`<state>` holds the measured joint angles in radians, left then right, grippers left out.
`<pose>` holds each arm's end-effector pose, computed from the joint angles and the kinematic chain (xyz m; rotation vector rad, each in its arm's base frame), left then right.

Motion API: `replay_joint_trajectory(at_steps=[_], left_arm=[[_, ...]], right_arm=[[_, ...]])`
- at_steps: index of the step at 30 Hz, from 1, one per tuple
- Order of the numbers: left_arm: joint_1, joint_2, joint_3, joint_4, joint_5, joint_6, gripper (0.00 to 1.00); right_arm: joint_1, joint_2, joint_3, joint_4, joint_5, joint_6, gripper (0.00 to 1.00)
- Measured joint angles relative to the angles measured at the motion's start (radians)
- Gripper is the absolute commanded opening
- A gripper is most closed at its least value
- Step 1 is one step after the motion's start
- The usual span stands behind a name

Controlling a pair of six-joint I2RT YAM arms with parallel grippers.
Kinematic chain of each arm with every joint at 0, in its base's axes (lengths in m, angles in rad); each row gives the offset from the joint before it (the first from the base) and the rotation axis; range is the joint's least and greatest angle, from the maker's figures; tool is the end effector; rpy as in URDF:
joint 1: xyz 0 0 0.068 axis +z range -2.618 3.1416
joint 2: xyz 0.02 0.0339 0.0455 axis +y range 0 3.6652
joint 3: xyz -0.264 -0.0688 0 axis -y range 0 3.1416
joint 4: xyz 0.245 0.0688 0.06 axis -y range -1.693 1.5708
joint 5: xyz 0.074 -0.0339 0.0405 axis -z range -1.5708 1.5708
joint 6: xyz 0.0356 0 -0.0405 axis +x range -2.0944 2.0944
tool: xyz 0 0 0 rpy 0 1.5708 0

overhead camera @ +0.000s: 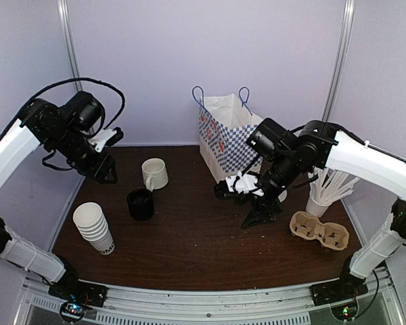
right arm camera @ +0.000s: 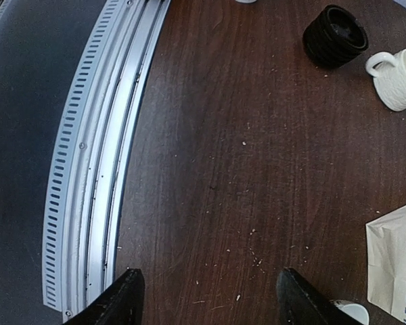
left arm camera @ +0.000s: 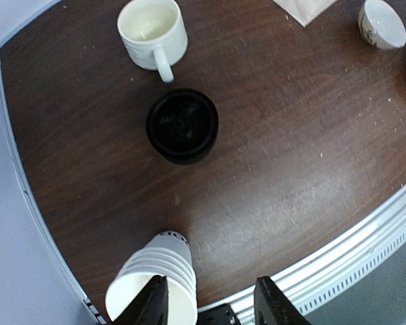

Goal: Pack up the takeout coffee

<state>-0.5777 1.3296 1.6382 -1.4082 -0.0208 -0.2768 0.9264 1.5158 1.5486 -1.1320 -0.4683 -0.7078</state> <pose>0.1863 -0.1206 0.4038 0.3971 2.6646 -0.2425 0.1652 0.2466 0.3509 -2.0301 1.6976 0.6957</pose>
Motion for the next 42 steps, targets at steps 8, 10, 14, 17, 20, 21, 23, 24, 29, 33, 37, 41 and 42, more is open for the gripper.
replay_joint_trajectory(at_steps=[8, 10, 14, 17, 20, 21, 23, 24, 29, 33, 37, 41, 42], left_arm=[[-0.121, -0.023, -0.039, -0.178, -0.047, -0.177, 0.47], [-0.121, -0.045, -0.083, -0.196, -0.061, -0.209, 0.47], [-0.121, -0.058, -0.179, -0.224, -0.072, -0.249, 0.5], [-0.121, -0.031, -0.227, -0.225, -0.087, -0.262, 0.5], [-0.121, -0.008, -0.256, -0.216, -0.101, -0.268, 0.47], [-0.121, -0.004, -0.263, -0.214, -0.105, -0.268, 0.44], [-0.121, 0.004, -0.273, -0.213, -0.114, -0.268, 0.39], [-0.121, 0.008, -0.277, -0.213, -0.12, -0.267, 0.33], [-0.115, 0.036, -0.291, -0.211, -0.14, -0.26, 0.27], [-0.104, 0.039, -0.292, -0.208, -0.148, -0.254, 0.23], [-0.098, 0.039, -0.303, -0.202, -0.147, -0.245, 0.19], [-0.09, 0.04, -0.316, -0.188, -0.14, -0.233, 0.1], [-0.089, 0.041, -0.317, -0.188, -0.138, -0.23, 0.08]], right_arm=[[0.01, 0.042, -0.024, 0.005, -0.005, -0.004, 0.66], [0.01, 0.045, -0.024, 0.008, -0.005, -0.004, 0.65], [0.01, 0.055, -0.032, 0.016, -0.011, -0.003, 0.65], [0.011, 0.063, -0.039, 0.022, -0.019, -0.001, 0.64], [0.011, 0.064, -0.045, 0.025, -0.024, 0.0, 0.64], [0.011, 0.064, -0.047, 0.026, -0.024, 0.0, 0.64], [0.011, 0.064, -0.051, 0.028, -0.024, 0.0, 0.62], [0.011, 0.064, -0.053, 0.029, -0.024, 0.001, 0.62], [0.011, 0.068, -0.054, 0.029, -0.024, 0.002, 0.61], [0.011, 0.071, -0.054, 0.029, -0.025, 0.003, 0.6], [0.011, 0.082, -0.054, 0.029, -0.025, 0.003, 0.6], [0.011, 0.085, -0.054, 0.029, -0.024, 0.003, 0.6], [0.011, 0.085, -0.054, 0.029, -0.024, 0.003, 0.6]])
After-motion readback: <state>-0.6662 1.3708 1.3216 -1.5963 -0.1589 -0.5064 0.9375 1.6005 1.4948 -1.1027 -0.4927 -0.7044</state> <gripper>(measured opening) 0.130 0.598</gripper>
